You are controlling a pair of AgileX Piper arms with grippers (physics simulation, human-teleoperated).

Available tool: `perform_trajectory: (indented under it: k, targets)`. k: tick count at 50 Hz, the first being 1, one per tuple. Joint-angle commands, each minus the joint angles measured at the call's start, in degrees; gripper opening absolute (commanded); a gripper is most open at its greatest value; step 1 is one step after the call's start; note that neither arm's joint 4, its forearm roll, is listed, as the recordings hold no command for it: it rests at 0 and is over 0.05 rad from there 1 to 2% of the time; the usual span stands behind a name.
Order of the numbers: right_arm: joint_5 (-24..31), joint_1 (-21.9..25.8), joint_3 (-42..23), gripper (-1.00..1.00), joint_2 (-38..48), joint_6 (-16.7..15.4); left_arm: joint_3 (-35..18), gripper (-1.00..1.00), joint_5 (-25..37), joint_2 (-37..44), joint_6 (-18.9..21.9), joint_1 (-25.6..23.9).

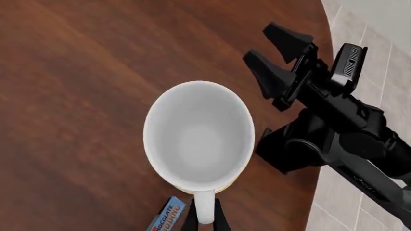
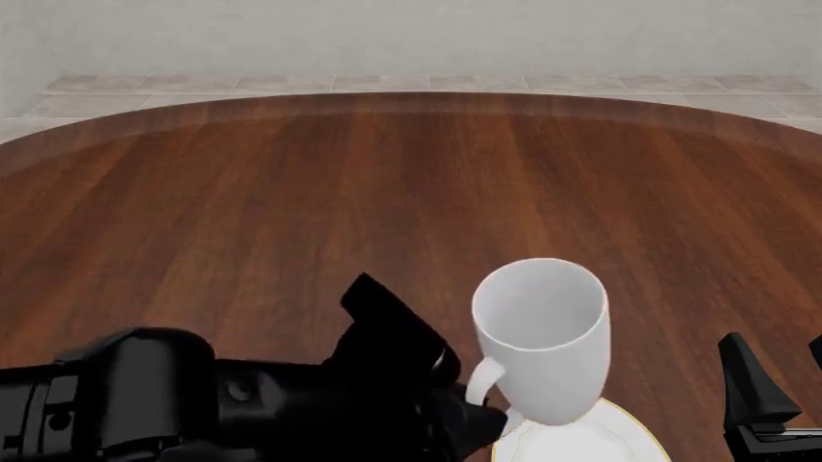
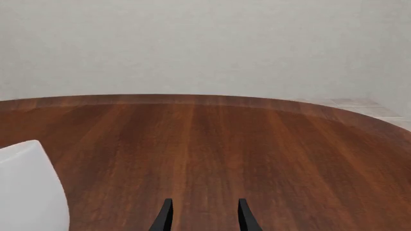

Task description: Put the white mug on the plate.

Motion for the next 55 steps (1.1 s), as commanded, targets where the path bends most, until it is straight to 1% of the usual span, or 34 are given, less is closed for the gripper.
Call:
perform_trajectory:
  k: [1, 15, 44, 55]
  targets:
    - [-0.09, -0.01, 0.03, 1.0, 0.05, 0.03, -0.19, -1.0, -2.15, 2.71, 0.23, -1.61]
    - [-0.1, 0.0, 0.03, 1.0, 0.04, 0.02, 0.32, -1.0, -5.34, 6.96, -0.41, -2.98]
    - [-0.09, 0.01, 0.03, 1.0, 0.05, 0.01, 1.67, -1.0, -10.23, 12.81, 0.54, -3.74]
    - [-0.09, 0.01, 0.03, 1.0, 0.05, 0.01, 2.45, -1.0, -12.59, 15.11, 0.29, -4.15]
